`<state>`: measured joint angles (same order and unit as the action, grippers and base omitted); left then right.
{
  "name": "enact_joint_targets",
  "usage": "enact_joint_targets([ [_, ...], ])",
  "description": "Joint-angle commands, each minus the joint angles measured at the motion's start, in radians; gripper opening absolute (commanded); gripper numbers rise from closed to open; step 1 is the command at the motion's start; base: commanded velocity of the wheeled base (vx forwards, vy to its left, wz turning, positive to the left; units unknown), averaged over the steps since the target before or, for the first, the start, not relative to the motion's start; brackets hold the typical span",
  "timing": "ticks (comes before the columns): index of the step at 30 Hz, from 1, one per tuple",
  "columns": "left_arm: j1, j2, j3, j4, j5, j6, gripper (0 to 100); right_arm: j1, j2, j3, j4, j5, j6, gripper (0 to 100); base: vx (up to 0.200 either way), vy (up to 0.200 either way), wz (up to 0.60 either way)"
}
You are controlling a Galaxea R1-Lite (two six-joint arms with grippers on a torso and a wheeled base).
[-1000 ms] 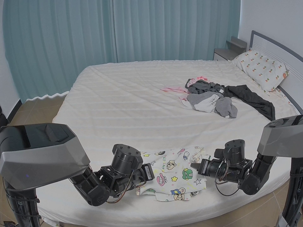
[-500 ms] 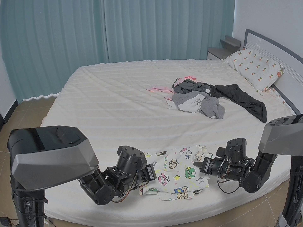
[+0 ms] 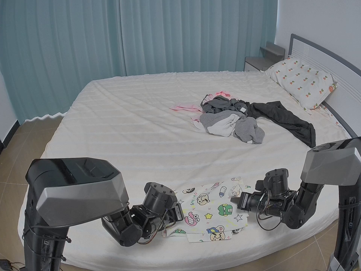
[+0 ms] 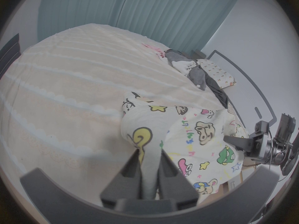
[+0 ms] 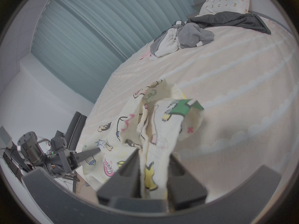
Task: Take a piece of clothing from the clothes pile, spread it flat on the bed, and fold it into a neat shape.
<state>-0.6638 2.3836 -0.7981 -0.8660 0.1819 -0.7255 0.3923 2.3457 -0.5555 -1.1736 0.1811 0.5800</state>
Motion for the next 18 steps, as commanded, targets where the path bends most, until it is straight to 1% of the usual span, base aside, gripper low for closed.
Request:
enact_joint_targets([
  [1, 0.01, 0.054, -0.006, -0.002, 0.001, 0.001, 100, -0.001, 0.058, -0.004, 0.0, -0.017, -0.014, 100, 0.0, 0.0, 0.0],
  [2, 0.012, 0.058, -0.007, -0.002, 0.002, 0.001, 100, -0.003, 0.063, -0.003, 0.0, -0.018, -0.017, 100, 0.0, 0.0, 0.0],
  [5, 0.018, 0.06, -0.012, -0.001, 0.013, 0.006, 100, -0.021, 0.067, 0.006, 0.0, -0.026, -0.074, 100, 0.0, 0.0, 0.0],
  [8, 0.027, 0.058, -0.003, -0.001, 0.024, 0.006, 100, -0.032, 0.06, 0.032, 0.0, -0.029, -0.109, 100, 0.0, 0.0, 0.0],
  [10, 0.032, 0.039, 0.025, -0.004, 0.022, 0.006, 100, -0.04, 0.05, 0.065, 0.0, -0.029, -0.164, 100, 0.0, 0.0, 0.0],
  [14, 0.035, -0.012, 0.086, -0.002, 0.01, 0.008, 100, -0.047, 0.046, 0.106, 0.0, -0.029, -0.241, 100, 0.0, 0.0, 0.0],
  [15, 0.035, -0.021, 0.111, -0.004, 0.004, 0.015, 100, -0.046, 0.047, 0.114, 0.0, -0.029, -0.259, 100, 0.0, 0.0, 0.0],
  [18, 0.035, -0.02, 0.143, -0.008, -0.006, 0.069, 100, -0.044, 0.052, 0.114, 0.003, -0.035, -0.279, 100, 0.0, 0.0, 0.0],
])
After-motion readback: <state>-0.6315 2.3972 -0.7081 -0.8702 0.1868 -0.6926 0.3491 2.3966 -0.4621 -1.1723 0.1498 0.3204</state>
